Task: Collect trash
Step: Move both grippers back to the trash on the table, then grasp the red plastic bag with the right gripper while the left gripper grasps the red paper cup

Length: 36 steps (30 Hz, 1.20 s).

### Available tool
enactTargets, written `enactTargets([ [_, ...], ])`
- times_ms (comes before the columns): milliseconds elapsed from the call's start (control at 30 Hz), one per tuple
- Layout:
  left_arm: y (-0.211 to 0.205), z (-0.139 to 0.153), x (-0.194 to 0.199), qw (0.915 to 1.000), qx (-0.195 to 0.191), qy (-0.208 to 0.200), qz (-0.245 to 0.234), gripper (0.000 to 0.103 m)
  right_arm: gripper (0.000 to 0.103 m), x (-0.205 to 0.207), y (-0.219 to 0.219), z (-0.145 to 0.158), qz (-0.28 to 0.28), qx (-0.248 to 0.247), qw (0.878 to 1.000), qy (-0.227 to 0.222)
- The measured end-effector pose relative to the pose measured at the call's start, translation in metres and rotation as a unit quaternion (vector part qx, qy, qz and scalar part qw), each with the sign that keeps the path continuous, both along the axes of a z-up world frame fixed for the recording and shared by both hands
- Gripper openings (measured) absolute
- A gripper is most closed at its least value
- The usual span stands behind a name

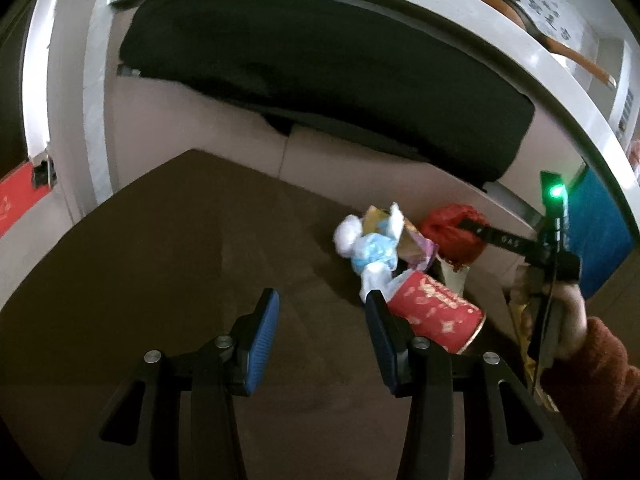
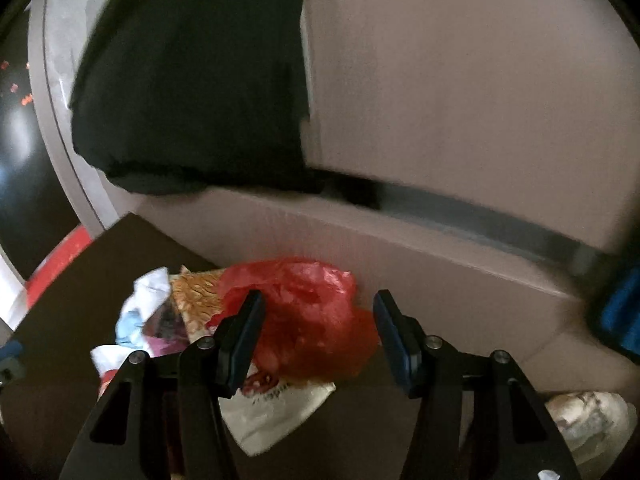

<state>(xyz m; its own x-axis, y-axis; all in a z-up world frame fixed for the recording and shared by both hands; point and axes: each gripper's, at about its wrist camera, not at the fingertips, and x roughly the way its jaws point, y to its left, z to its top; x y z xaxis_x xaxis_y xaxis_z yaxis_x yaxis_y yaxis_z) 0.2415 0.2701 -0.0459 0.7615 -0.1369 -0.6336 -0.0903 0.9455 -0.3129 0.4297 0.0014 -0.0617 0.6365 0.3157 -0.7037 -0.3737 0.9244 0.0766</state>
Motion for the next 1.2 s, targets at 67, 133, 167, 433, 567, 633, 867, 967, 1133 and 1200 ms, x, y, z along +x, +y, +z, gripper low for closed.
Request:
enactTargets([
  [67, 0.006, -0.006, -0.002, 0.9999, -0.009, 0.005, 0.003, 0.046, 0.052, 0.0, 0.006, -0.01, 0.015, 0.007, 1.0, 0.026],
  [133, 0.009, -0.012, -0.004, 0.9998, -0.013, 0.012, 0.006, 0.046, 0.047, -0.017, 0.016, -0.013, 0.042, -0.002, 0.999, 0.024],
  [167, 0.008, -0.014, -0.003, 0.9997, -0.016, 0.015, 0.007, 0.046, 0.044, -0.027, 0.021, -0.012, 0.055, -0.013, 0.998, 0.019],
  [433, -0.018, -0.01, -0.013, 0.9996, -0.02, 0.008, -0.019, 0.046, 0.027, -0.104, 0.029, -0.016, 0.143, 0.002, 0.987, 0.079],
  [567, -0.036, -0.009, -0.016, 0.9988, -0.02, 0.008, -0.043, 0.046, 0.027, -0.127, 0.013, -0.008, 0.149, 0.011, 0.985, 0.088],
  [633, -0.046, -0.007, -0.017, 0.9983, -0.018, 0.007, -0.056, 0.046, 0.028, -0.135, 0.004, -0.003, 0.144, 0.011, 0.987, 0.077],
  [867, -0.057, 0.006, -0.022, 0.9978, -0.004, -0.004, -0.065, 0.046, 0.047, -0.144, -0.015, 0.023, 0.146, 0.01, 0.989, 0.015],
  [967, -0.051, 0.007, -0.024, 0.9988, -0.006, -0.005, -0.049, 0.046, 0.051, -0.143, -0.004, 0.023, 0.165, 0.038, 0.985, 0.012],
  [1133, -0.035, 0.007, -0.031, 0.9996, -0.007, 0.001, -0.026, 0.046, 0.057, -0.13, 0.022, 0.019, 0.113, 0.071, 0.991, -0.011],
  [1200, -0.028, 0.007, -0.034, 0.9997, -0.007, 0.0, -0.022, 0.046, 0.057, -0.117, 0.029, 0.006, 0.082, 0.06, 0.995, -0.002],
])
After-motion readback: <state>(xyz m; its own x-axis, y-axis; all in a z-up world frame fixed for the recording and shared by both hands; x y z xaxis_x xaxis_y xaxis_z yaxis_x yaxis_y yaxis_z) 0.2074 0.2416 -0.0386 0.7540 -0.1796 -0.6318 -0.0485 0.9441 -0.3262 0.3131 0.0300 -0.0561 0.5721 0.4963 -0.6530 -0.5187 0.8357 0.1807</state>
